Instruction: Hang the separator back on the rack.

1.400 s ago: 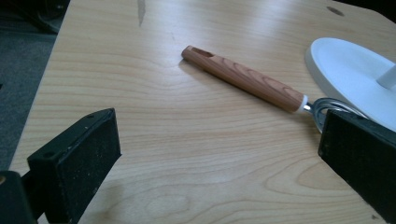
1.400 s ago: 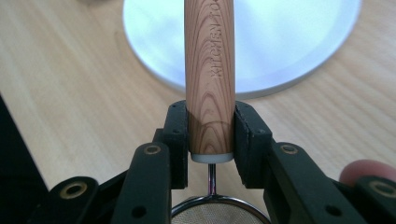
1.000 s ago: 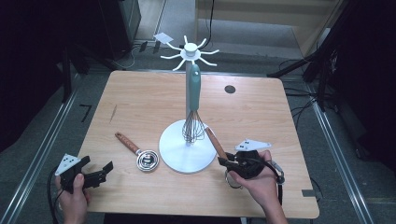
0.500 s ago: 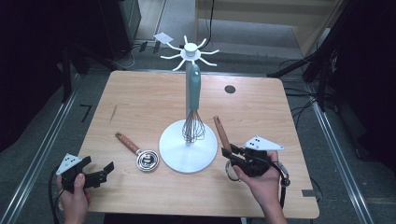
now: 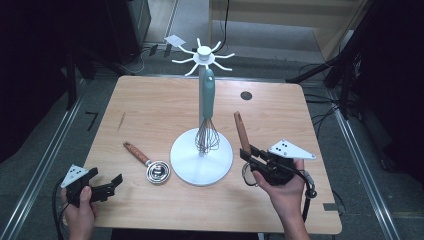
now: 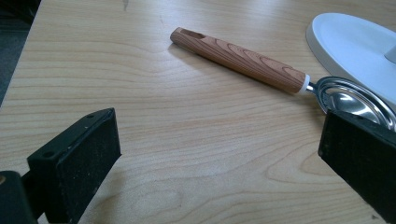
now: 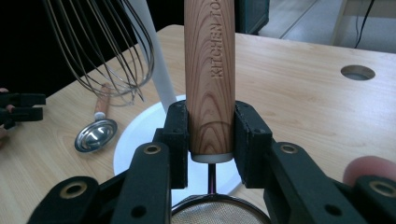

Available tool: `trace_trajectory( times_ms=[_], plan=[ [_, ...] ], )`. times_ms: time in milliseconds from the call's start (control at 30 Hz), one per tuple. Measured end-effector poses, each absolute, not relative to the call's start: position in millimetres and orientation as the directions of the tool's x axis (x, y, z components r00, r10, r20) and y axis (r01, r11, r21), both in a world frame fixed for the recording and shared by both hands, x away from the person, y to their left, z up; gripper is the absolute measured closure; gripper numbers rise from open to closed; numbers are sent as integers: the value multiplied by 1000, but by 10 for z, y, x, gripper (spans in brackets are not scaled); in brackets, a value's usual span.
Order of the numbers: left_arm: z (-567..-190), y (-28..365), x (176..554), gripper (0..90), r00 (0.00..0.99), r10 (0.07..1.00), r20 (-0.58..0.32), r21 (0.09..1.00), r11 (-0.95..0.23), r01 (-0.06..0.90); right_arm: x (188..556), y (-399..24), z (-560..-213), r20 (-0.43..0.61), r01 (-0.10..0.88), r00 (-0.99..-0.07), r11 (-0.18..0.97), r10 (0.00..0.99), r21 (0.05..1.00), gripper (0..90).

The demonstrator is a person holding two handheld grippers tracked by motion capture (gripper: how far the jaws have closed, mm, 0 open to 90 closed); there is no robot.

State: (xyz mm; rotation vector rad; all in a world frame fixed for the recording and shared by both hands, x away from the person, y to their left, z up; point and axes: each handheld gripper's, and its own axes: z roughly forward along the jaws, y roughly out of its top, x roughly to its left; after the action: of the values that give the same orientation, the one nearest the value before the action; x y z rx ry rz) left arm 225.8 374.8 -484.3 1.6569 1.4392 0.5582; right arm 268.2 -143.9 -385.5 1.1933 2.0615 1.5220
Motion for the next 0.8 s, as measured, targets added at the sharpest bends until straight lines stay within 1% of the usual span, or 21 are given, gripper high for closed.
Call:
trace_trajectory(
  times_ms=[233,800],
  plan=[
    [-4843,3747,2259,0,241,951,-193,820,21,573,2712,-1382,-3803,235,426,-612,65,755,902,708],
    [-4842,3747,2261,0,240,951,-193,817,20,576,2700,-1319,-3568,222,358,-633,25,742,933,708]
  ],
)
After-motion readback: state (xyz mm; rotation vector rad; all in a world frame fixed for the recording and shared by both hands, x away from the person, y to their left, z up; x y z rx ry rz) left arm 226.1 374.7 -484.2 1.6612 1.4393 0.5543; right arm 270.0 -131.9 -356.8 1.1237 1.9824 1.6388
